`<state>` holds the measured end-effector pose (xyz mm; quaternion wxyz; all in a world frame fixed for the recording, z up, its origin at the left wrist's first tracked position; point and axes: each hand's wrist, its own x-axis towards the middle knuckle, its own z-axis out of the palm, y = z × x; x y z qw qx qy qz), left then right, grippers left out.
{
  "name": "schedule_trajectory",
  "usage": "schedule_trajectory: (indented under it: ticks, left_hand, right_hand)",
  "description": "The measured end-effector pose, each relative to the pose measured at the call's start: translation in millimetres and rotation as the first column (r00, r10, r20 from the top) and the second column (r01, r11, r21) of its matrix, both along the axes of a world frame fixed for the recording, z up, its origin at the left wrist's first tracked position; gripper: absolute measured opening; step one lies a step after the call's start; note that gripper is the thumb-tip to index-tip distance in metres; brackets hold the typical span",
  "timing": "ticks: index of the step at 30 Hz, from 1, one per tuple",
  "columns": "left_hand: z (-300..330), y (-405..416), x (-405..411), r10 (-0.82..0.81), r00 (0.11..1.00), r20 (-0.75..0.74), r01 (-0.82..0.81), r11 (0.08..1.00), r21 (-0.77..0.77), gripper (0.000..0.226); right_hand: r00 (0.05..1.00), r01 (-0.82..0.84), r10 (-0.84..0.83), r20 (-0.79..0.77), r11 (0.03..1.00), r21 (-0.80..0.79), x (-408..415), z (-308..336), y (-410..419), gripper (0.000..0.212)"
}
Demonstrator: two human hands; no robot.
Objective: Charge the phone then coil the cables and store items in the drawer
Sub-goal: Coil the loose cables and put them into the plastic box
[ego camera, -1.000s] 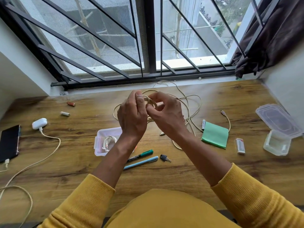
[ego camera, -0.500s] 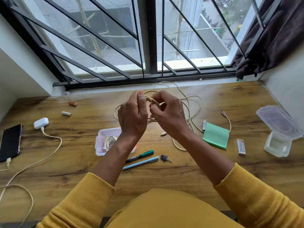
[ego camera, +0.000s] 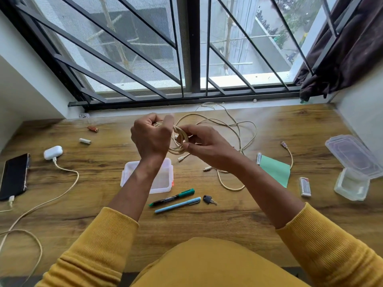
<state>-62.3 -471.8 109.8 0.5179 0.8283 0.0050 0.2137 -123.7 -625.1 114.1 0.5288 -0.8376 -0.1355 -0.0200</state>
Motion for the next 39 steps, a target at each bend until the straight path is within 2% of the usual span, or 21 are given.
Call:
schedule_trajectory:
  ticks: [2,4,7,11,13,16,20,22,24,28,33,36,39]
  left_hand:
    - [1.1,2.1,5.1,0.035,0.999,-0.024,-0.035,0.999,-0.018,0.038]
    - [3.5,2.0,7.4,0.054,0.998,-0.035,-0.055,0.998,-0.042,0.037]
    - [3.9,1.4,8.7,0.036,0.999,-0.037,-0.040,0.995,-0.093,0.038]
    - [-1.1,0.9,7.5,-0.011,1.000,-0.022,0.009,0.997,-0.075,0.041]
    - [-2.9,-1.1,4.4,-0.014,1.000,-0.028,0.012,0.999,-0.039,0.044]
    - [-5.2,-5.3,-2.6,0.011,0.998,-0.059,-0.013,0.999,-0.031,0.045]
    - [-9.4,-15.5,-10.6,0.060,0.986,-0.155,-0.084,0.984,-0.155,0.046]
    - [-11.1,-22.3,-14.5,0.066,0.978,-0.199,-0.110,0.969,-0.220,0.046]
    - [-12.5,-27.7,-18.9,0.037,0.975,-0.218,-0.094,0.962,-0.257,0.047]
    - [-14.1,-29.7,-26.1,-0.034,0.973,-0.228,0.009,0.994,-0.109,0.054]
    - [-10.3,-27.6,-27.1,-0.090,0.985,-0.148,0.113,0.981,0.158,0.057]
    - [-8.2,-26.0,-28.2,-0.191,0.978,-0.084,0.204,0.961,0.189,0.056]
    - [-9.3,-20.9,-26.0,-0.313,0.948,-0.054,0.318,0.935,0.155,0.039]
  right_hand:
    - [1.000,-0.020,0.021,-0.003,0.999,0.032,1.7,1.8,0.9,0.036]
    - [1.000,-0.021,0.021,0.004,0.999,0.033,4.2,3.1,1.7,0.042]
    - [1.000,-0.017,0.018,-0.013,0.999,0.029,8.6,4.8,-1.6,0.043]
    - [1.000,0.011,-0.010,-0.017,0.999,0.034,11.9,2.1,-6.5,0.038]
    - [0.999,0.026,-0.022,-0.040,0.995,0.097,10.0,-1.0,-6.9,0.037]
    - [0.993,0.019,0.014,-0.119,0.962,0.272,4.5,-4.5,-4.9,0.034]
    - [0.987,0.065,-0.012,-0.160,0.943,0.327,-1.1,-11.4,8.3,0.033]
    - [0.984,0.124,-0.071,-0.165,0.935,0.333,-2.1,-14.3,15.6,0.032]
    - [0.971,0.216,-0.161,-0.179,0.909,0.357,-1.4,-14.9,19.8,0.040]
    - [0.938,0.344,-0.292,-0.188,0.858,0.381,2.5,-12.9,17.3,0.052]
    - [0.917,0.398,-0.381,-0.118,0.854,0.335,6.6,-11.8,14.0,0.049]
    - [0.897,0.440,-0.427,-0.113,0.836,0.327,6.4,-10.1,14.6,0.044]
    - [0.886,0.463,-0.442,-0.139,0.826,0.321,7.0,-6.1,12.9,0.039]
